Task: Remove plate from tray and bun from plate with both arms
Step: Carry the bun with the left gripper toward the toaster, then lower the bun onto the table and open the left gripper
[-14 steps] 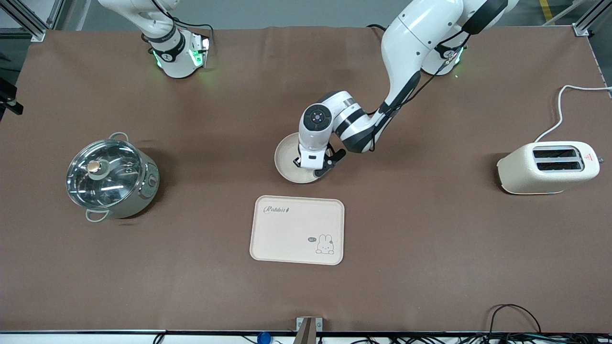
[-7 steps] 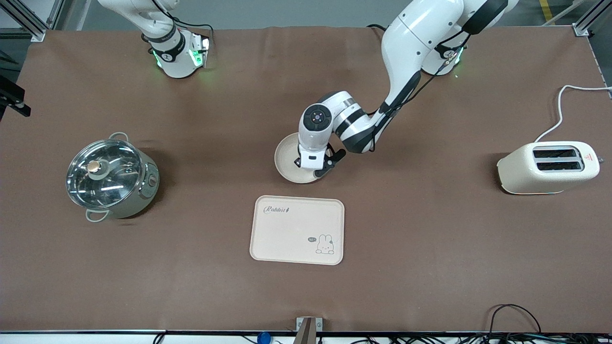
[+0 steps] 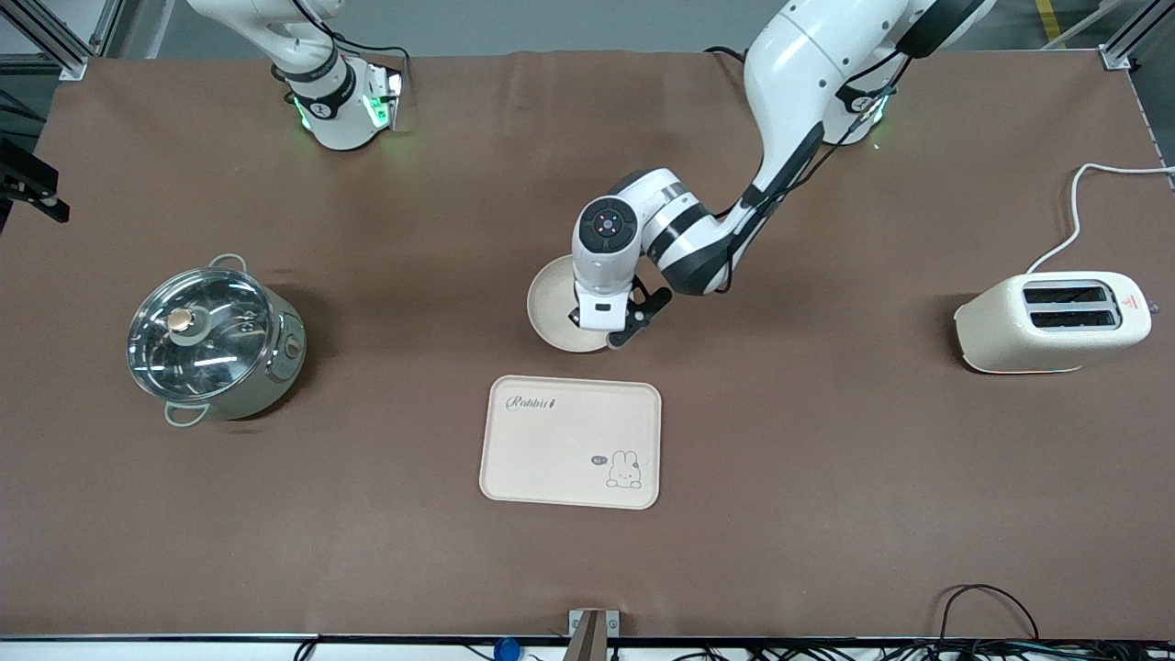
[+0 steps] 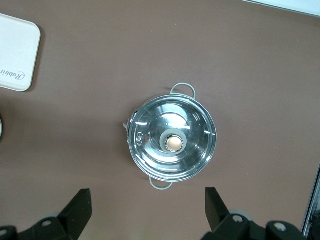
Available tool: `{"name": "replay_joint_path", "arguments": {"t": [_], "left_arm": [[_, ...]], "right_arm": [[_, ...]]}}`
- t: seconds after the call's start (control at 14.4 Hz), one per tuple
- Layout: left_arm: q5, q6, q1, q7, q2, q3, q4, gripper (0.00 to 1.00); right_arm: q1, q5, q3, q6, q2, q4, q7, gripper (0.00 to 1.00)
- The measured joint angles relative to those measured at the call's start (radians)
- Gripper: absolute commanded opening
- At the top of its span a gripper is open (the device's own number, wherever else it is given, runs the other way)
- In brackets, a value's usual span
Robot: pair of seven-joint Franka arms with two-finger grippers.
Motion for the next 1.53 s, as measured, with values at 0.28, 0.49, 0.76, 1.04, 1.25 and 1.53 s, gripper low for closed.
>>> {"name": "replay_joint_path", "arguments": {"t": [0.28, 0.49, 0.76, 1.04, 1.25, 1.53], "left_arm": [[0.004, -0.115, 0.172, 0.183, -0.087, 0.01, 0.032, 0.0], [0.018, -0.124, 0.356, 0.352, -0.094, 0.012, 0.028, 0.0], [0.171, -0.112, 0.499, 0.445, -0.027, 0.012, 0.016, 0.0], [0.233, -0.047, 0.553, 0.447, 0.069, 0.012, 0.005, 0.07], [0.234, -0.04, 0.555, 0.468, 0.102, 0.01, 0.004, 0.23], [0.234, -0.04, 0.563, 0.53, 0.103, 0.01, 0.006, 1.0]], "right_arm": [[0.001, 0.0, 0.0, -0.002, 0.0, 0.0, 0.0, 1.0], [0.001, 0.0, -0.001, -0.003, 0.0, 0.0, 0.0, 1.0], [0.001, 0.0, -0.001, -0.004, 0.0, 0.0, 0.0, 1.0], [0.001, 0.0, -0.001, -0.005, 0.0, 0.0, 0.0, 1.0], [0.001, 0.0, -0.001, -0.005, 0.0, 0.0, 0.001, 1.0], [0.001, 0.0, -0.001, -0.005, 0.0, 0.0, 0.001, 1.0]]}}
